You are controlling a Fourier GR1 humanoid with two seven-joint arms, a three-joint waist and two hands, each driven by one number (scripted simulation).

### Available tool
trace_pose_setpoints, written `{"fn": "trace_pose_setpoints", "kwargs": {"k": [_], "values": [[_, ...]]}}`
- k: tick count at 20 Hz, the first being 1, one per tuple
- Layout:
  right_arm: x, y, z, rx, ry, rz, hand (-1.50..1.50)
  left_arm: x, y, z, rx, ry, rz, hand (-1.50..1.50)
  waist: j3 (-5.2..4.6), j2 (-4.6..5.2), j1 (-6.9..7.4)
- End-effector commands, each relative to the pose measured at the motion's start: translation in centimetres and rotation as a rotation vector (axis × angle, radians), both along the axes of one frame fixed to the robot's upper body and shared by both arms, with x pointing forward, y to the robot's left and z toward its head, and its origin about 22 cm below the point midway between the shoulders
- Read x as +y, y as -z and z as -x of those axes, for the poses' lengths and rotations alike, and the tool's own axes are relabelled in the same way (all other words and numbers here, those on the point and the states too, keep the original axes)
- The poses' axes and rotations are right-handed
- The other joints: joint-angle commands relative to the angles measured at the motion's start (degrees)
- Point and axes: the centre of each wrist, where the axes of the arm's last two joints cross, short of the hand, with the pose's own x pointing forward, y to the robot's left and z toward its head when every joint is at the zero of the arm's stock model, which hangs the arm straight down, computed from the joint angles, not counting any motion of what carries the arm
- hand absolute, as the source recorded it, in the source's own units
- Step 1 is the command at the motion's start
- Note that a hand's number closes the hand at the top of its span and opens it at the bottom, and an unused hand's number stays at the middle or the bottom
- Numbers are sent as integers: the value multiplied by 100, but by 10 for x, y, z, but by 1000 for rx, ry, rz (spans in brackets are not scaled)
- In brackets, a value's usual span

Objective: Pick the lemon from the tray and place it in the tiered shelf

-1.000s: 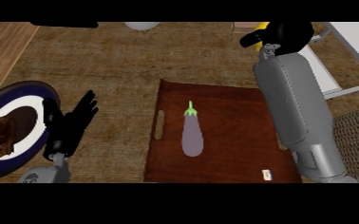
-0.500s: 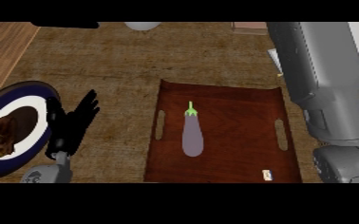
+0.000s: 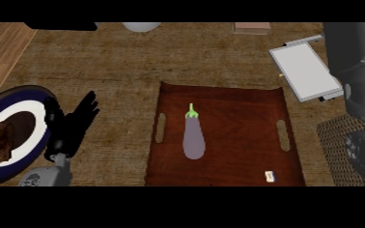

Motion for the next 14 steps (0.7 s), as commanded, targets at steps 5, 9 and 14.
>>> {"fn": "trace_pose_setpoints", "kwargs": {"k": [5, 9, 14], "values": [[-57, -45, 4, -2, 179, -144, 150, 14, -2, 5, 6, -7, 20, 0, 2, 9, -10], [-79, -27, -3, 34, 140, -156, 150, 7, 10, 3, 16, 11, 9, 0, 2, 21, -48], [-109, -25, -2, 98, 120, -160, 150, 8, 4, 7, 13, -38, -1, 0, 6, -11, -75]]}}
